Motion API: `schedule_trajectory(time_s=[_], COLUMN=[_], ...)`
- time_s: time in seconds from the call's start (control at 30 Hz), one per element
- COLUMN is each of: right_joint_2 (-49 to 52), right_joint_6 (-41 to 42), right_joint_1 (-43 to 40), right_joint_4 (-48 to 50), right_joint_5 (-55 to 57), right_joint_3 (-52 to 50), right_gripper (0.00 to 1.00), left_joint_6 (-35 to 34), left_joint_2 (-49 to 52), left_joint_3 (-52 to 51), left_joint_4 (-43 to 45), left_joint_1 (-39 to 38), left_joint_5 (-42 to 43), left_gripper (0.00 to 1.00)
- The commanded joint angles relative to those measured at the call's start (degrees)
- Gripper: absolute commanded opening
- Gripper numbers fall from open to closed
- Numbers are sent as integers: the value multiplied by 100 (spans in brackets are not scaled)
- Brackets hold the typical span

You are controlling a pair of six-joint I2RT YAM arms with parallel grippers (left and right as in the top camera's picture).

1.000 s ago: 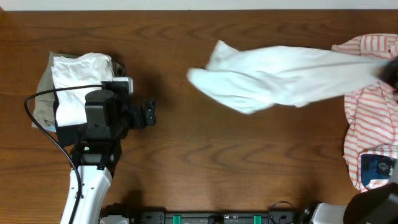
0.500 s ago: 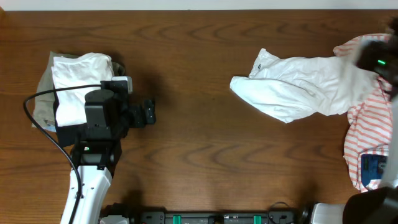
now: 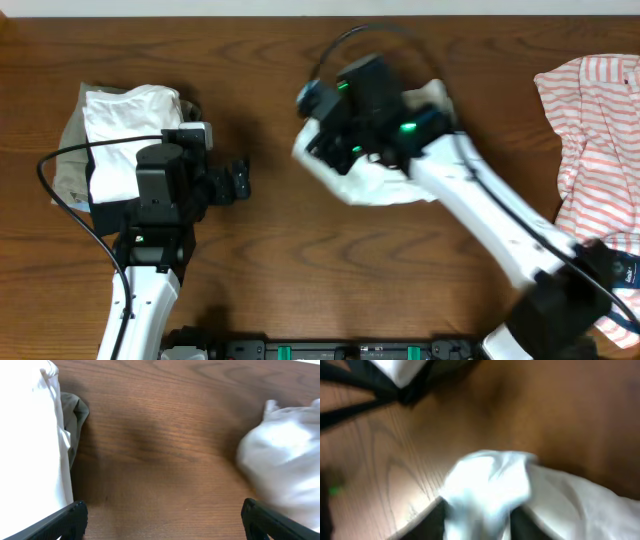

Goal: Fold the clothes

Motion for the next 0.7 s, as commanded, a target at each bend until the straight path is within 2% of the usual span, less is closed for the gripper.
schedule_trajectory(time_s=[0.0, 0.13, 0.2, 0.37, 0.47, 0.67], right_joint_2=[212, 186, 111, -24, -28, -31], right_joint_6=[31, 334, 345, 404, 673, 1860], right_joint_1=[28, -289, -538, -1300, -1799, -2951], right_joint_4=[55, 55, -15, -435, -636, -949], right_joint_5=[879, 1749, 1790, 1790, 1792, 1794], right_joint_3=[83, 83, 85, 85, 85, 85], right_gripper=[52, 54, 62, 63, 62, 64], left_joint_6=[-37, -55, -55, -55, -50, 415], left_joint_2=[22, 22, 22, 37, 131, 732], left_joint_3=[120, 120, 120, 120, 120, 177], left_joint_4=[13, -33, -98, -214, -214, -94], left_joint_1=[-24, -24, -24, -131, -509, -1961], left_joint_5=[13, 17, 107, 761, 494, -870], left_gripper=[98, 98, 98, 98, 98, 98])
